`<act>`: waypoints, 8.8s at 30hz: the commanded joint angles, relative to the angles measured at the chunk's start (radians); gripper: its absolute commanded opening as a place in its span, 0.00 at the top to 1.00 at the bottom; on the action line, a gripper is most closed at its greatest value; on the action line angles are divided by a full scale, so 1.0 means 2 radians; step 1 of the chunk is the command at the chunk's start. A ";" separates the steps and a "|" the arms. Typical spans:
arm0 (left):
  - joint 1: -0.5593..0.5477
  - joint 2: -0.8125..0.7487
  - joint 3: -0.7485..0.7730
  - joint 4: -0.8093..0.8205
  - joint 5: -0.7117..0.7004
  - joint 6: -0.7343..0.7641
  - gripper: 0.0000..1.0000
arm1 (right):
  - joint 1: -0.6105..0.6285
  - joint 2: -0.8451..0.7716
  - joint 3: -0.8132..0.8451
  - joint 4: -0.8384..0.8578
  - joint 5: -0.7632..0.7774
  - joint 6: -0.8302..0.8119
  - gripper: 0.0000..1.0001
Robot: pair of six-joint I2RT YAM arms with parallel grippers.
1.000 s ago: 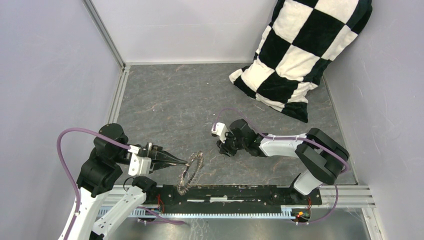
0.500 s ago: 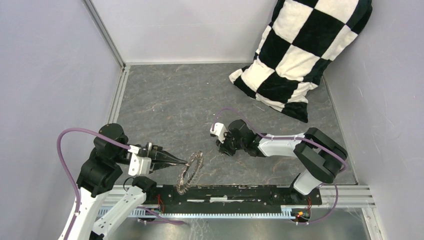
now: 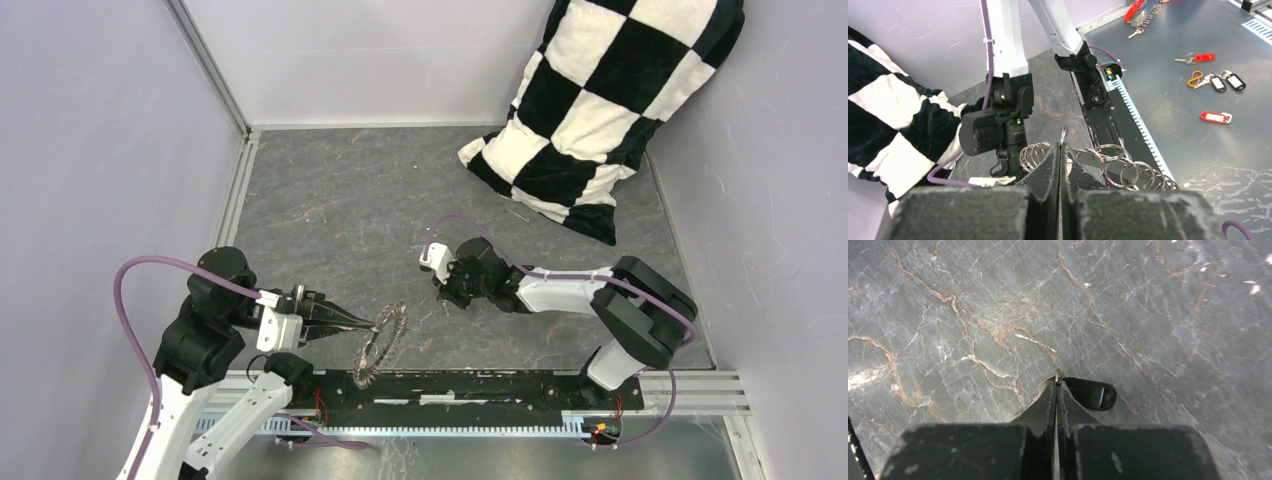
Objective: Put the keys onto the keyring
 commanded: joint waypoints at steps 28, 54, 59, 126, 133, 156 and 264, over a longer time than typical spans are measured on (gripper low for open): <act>-0.002 0.089 -0.004 0.109 0.097 -0.101 0.98 | 0.179 -0.370 0.096 -0.166 0.016 -0.272 0.99; -0.001 0.150 0.045 0.101 0.114 -0.140 0.98 | 0.219 -0.357 0.162 -0.142 -0.006 -0.217 1.00; -0.001 0.176 0.076 0.105 0.104 -0.168 0.98 | 0.220 -0.379 0.152 -0.109 -0.003 -0.218 1.00; -0.001 0.156 0.071 0.105 0.076 -0.185 0.98 | 0.225 -0.344 0.172 -0.097 0.000 -0.254 0.99; -0.001 0.151 0.067 0.106 0.075 -0.185 0.98 | 0.225 -0.338 0.175 -0.097 0.006 -0.253 1.00; -0.001 0.142 0.063 0.106 0.070 -0.181 0.98 | 0.230 -0.327 0.179 -0.088 0.003 -0.241 1.00; -0.002 0.139 0.068 0.044 0.033 -0.140 0.98 | 0.242 -0.318 0.211 -0.156 -0.001 -0.310 0.99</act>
